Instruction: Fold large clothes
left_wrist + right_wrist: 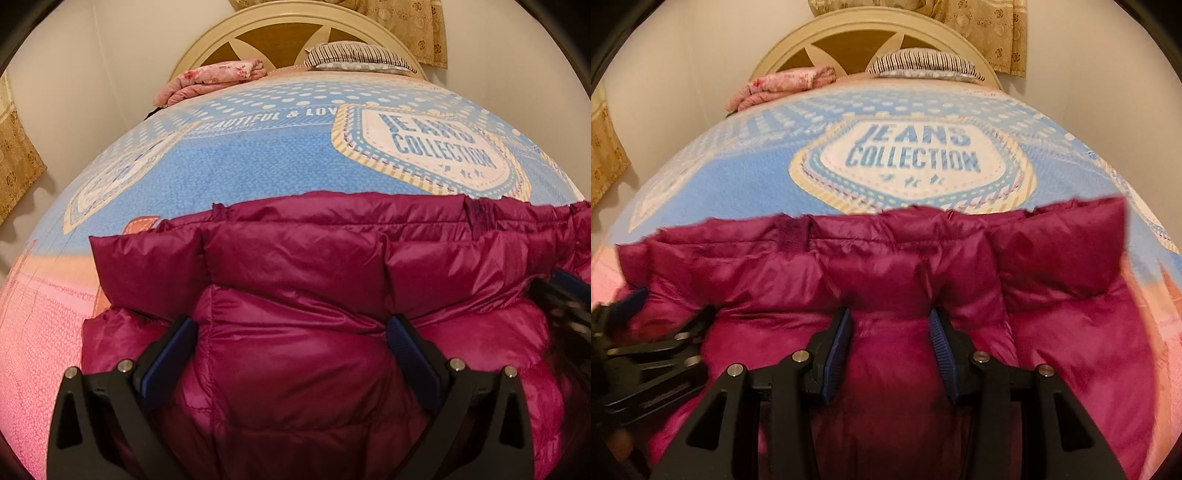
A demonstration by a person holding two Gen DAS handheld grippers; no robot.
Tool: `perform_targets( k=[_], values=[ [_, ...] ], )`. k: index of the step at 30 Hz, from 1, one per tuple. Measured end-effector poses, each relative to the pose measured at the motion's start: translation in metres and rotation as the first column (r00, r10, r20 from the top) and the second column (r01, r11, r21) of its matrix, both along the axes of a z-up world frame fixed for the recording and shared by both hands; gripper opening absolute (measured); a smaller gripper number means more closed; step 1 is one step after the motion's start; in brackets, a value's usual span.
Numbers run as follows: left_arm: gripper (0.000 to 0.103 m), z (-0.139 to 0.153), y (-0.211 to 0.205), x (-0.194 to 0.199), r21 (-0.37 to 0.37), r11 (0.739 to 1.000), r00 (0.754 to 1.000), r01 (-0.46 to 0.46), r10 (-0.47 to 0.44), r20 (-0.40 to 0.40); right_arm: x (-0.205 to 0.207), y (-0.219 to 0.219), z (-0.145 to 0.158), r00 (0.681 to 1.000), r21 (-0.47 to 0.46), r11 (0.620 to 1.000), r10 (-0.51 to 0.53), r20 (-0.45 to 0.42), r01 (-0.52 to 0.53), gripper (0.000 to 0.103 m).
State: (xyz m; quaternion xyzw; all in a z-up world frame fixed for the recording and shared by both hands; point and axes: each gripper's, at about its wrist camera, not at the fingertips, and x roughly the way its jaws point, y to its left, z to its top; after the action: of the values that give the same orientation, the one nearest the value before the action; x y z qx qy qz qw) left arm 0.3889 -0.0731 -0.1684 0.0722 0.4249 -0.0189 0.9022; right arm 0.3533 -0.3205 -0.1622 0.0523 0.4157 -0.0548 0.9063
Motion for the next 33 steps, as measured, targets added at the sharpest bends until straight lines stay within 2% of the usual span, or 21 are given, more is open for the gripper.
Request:
perform_targets(
  k=[3,5,7,10,15,17,19,22,26,29,33],
  values=[
    [0.103,0.000,0.001,0.001,-0.009,1.000,1.000,-0.001,0.001,-0.004,-0.036,0.016,0.025,0.992,0.063,0.995,0.071,0.103,-0.078,0.046],
    [0.103,-0.001,0.002,0.002,-0.018,1.000,1.000,-0.002,0.002,-0.008,-0.048,0.031,0.027,0.984,0.065,0.988,0.130,0.119,-0.138,0.046],
    [0.103,-0.001,0.002,0.001,-0.024,1.000,1.000,-0.003,0.002,-0.008,-0.048,0.041,0.015,0.987,0.031,0.989,0.141,0.080,-0.144,0.046],
    [0.103,0.000,0.004,0.002,-0.043,0.999,1.000,-0.005,0.004,-0.010,-0.040,0.042,-0.006,0.991,0.028,0.992,0.124,0.044,-0.125,0.046],
    [0.103,0.006,0.007,0.000,-0.061,0.998,1.000,-0.007,0.006,-0.018,-0.036,0.046,-0.018,0.992,-0.012,0.992,0.126,0.023,-0.126,0.046],
    [0.103,0.018,0.016,-0.009,-0.101,0.994,1.000,-0.030,0.029,-0.006,-0.035,0.045,-0.020,0.992,-0.005,0.992,0.126,0.018,-0.126,0.046],
    [0.103,0.031,0.022,-0.025,-0.154,0.988,1.000,-0.013,0.016,0.022,-0.037,0.043,-0.020,0.992,0.001,0.992,0.126,0.019,-0.126,0.046],
    [0.103,0.043,0.023,-0.056,-0.134,0.991,0.998,0.016,-0.006,0.069,-0.038,0.044,-0.019,0.992,-0.005,0.992,0.126,0.017,-0.126,0.046],
    [0.103,0.035,0.016,-0.090,-0.117,0.991,0.995,0.065,-0.055,0.088,-0.038,0.043,-0.018,0.992,0.009,0.992,0.127,0.014,-0.128,0.046],
    [0.103,0.019,0.013,-0.090,-0.083,0.995,0.996,0.049,-0.043,0.074,-0.037,0.038,-0.018,0.992,0.028,0.991,0.129,0.014,-0.129,0.046],
    [0.103,0.009,0.017,-0.078,-0.094,0.995,0.999,0.021,-0.017,0.036,-0.036,0.039,-0.018,0.992,0.015,0.992,0.129,0.013,-0.129,0.046]
  ],
)
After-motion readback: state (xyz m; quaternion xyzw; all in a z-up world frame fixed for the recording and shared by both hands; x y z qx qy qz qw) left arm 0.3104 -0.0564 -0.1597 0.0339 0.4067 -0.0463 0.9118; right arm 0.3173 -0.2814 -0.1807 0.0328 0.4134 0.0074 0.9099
